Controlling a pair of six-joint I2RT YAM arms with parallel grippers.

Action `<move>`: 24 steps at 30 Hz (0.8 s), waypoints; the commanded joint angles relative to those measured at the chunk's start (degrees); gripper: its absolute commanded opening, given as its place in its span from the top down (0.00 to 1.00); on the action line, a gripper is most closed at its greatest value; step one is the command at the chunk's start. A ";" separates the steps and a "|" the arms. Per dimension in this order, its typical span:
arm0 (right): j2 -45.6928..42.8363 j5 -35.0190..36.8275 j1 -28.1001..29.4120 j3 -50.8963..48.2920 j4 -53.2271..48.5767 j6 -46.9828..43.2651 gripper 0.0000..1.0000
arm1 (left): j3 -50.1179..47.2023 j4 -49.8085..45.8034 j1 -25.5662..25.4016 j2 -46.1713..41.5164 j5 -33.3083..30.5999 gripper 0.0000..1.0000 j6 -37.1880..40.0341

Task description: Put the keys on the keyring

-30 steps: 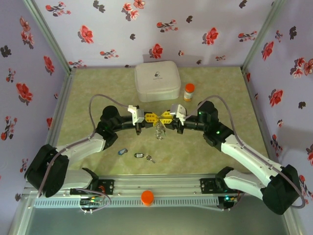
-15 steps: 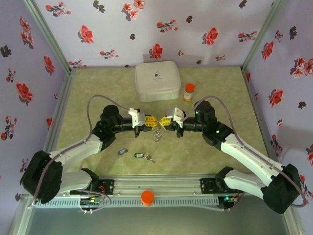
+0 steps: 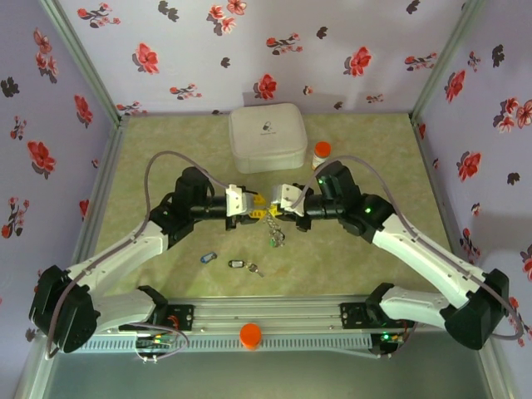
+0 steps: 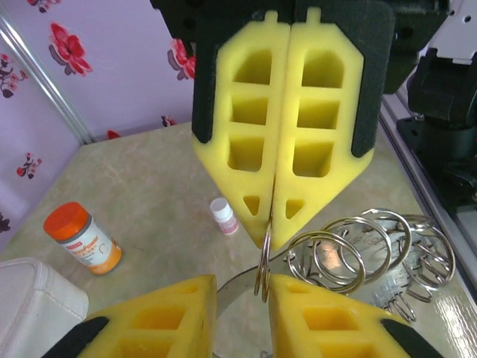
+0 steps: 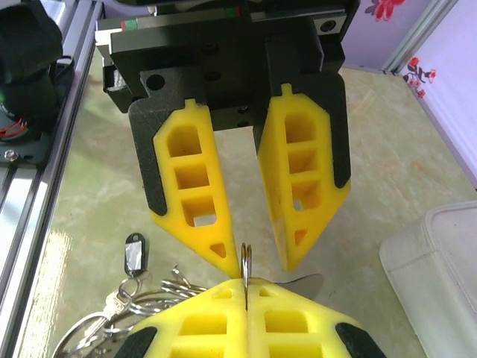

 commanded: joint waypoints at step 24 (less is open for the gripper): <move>-6.85 -11.94 -7.08 -13.67 24.66 14.66 0.76 | -7.26 21.59 0.53 -2.59 3.48 1.00 -13.12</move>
